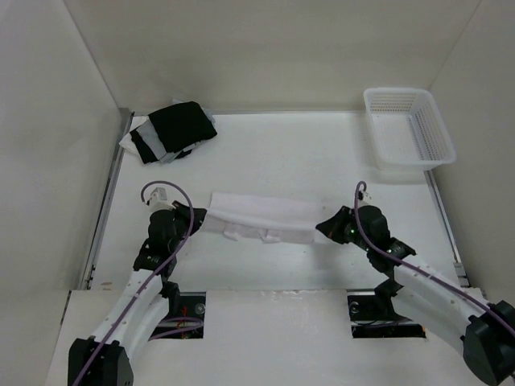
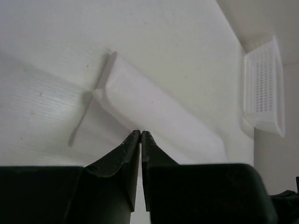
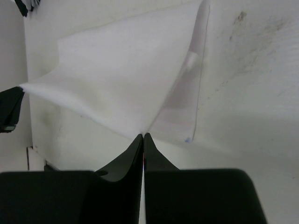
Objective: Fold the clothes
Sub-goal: Fold the tank top
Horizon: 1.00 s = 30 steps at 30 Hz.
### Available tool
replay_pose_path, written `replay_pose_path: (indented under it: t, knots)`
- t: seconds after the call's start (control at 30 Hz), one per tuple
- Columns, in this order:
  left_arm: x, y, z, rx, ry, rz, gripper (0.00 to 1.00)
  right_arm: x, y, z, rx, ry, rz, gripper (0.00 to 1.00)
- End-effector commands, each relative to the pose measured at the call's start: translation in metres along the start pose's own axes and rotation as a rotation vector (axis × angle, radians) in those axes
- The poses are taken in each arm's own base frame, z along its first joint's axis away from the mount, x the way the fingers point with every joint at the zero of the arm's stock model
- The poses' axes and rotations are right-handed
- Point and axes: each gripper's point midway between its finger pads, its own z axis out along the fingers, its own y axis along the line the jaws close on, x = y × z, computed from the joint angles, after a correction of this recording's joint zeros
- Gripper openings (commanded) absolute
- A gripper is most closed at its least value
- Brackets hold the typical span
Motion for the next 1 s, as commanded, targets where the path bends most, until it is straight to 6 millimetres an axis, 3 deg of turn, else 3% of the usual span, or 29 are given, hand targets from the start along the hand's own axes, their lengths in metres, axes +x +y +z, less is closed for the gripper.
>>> replay_pose_path:
  t: [0.0, 0.1, 0.2, 0.27, 0.37, 0.5, 0.6, 0.67, 0.77, 0.83, 0.97]
  knots:
    - [0.028, 0.033, -0.002, -0.072, 0.073, -0.024, 0.06, 0.016, -0.008, 0.000, 0.056, 0.026, 0.036, 0.04]
    - [0.036, 0.053, -0.003, -0.126, 0.084, -0.052, 0.17, 0.027, -0.011, 0.002, 0.088, 0.061, 0.034, 0.10]
    - [0.032, 0.059, -0.003, -0.144, 0.072, -0.082, 0.32, 0.026, -0.013, 0.002, 0.103, 0.056, 0.026, 0.29]
    - [0.022, 0.057, -0.005, -0.144, 0.042, -0.095, 0.33, 0.019, -0.012, 0.002, 0.098, 0.027, 0.024, 0.39]
    - [0.003, 0.051, -0.008, -0.124, -0.020, -0.101, 0.33, 0.007, -0.016, 0.011, 0.109, 0.019, 0.007, 0.47]
    - [-0.007, 0.044, -0.006, -0.111, -0.041, -0.087, 0.34, 0.002, -0.029, 0.037, 0.128, 0.041, 0.022, 0.50]
    - [-0.004, 0.038, 0.000, -0.088, -0.020, -0.074, 0.33, 0.006, -0.028, 0.054, 0.088, 0.088, 0.050, 0.47]
    - [-0.001, 0.034, 0.003, -0.072, -0.007, -0.070, 0.33, 0.011, -0.025, 0.065, 0.057, 0.113, 0.074, 0.41]
    - [-0.001, 0.028, 0.005, -0.053, -0.002, -0.068, 0.33, 0.010, -0.027, 0.078, 0.045, 0.104, 0.135, 0.11]
    - [0.000, 0.020, 0.006, -0.028, 0.001, -0.060, 0.32, -0.001, -0.027, 0.078, 0.031, 0.054, 0.173, 0.00]
    - [0.007, 0.003, 0.007, 0.006, 0.027, -0.037, 0.32, -0.031, -0.025, 0.055, 0.025, -0.066, 0.196, 0.00]
